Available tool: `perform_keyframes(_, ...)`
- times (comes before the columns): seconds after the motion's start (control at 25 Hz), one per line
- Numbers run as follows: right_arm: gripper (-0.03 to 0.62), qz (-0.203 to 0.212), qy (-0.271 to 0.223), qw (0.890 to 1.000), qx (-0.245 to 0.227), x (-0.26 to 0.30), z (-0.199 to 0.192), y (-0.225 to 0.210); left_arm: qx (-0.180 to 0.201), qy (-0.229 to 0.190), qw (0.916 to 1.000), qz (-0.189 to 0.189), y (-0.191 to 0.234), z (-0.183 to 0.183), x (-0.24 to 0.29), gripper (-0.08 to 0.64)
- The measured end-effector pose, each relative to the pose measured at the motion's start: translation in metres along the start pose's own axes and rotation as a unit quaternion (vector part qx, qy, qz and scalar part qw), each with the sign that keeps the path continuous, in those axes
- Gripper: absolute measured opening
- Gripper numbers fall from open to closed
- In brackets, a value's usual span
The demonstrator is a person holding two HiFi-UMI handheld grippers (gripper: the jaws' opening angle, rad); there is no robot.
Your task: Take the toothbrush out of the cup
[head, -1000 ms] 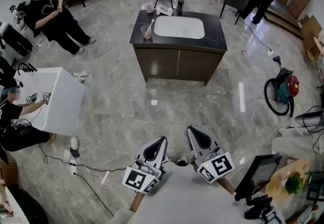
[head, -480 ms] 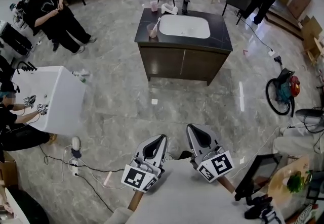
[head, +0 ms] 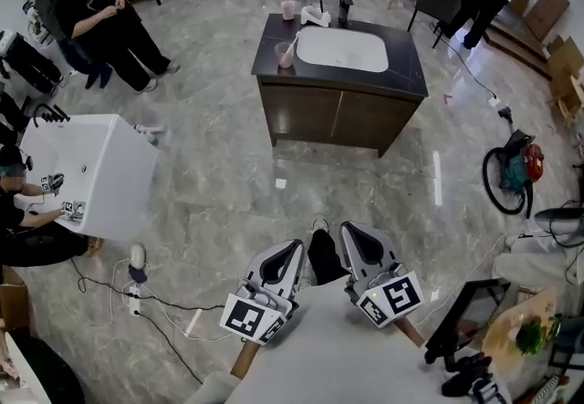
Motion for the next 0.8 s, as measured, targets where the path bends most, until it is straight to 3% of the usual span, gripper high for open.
perform_keyframes(0.36, 0.003, 0.014, -0.009, 1.0, -0.004, 0.035, -0.001, -0.033, 0.005, 0.001, 0.9999, 0.013, 0.025, -0.009, 0.03, 0.003)
perform_keyframes(0.8, 0.003, 0.019, -0.002, 1.0, -0.004, 0.123, 0.033, -0.11, 0.007, 0.006, 0.999, 0.043, 0.095, 0.01, 0.115, 0.003)
Point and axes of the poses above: the fingertips, and each gripper's own axes: x forward along the fingers, y to its left, z out of its top, the point moved 8 cm from there along -x, backward along the fingers, and after that the axes turned 4 degrees about x, right-handed, at the moved point
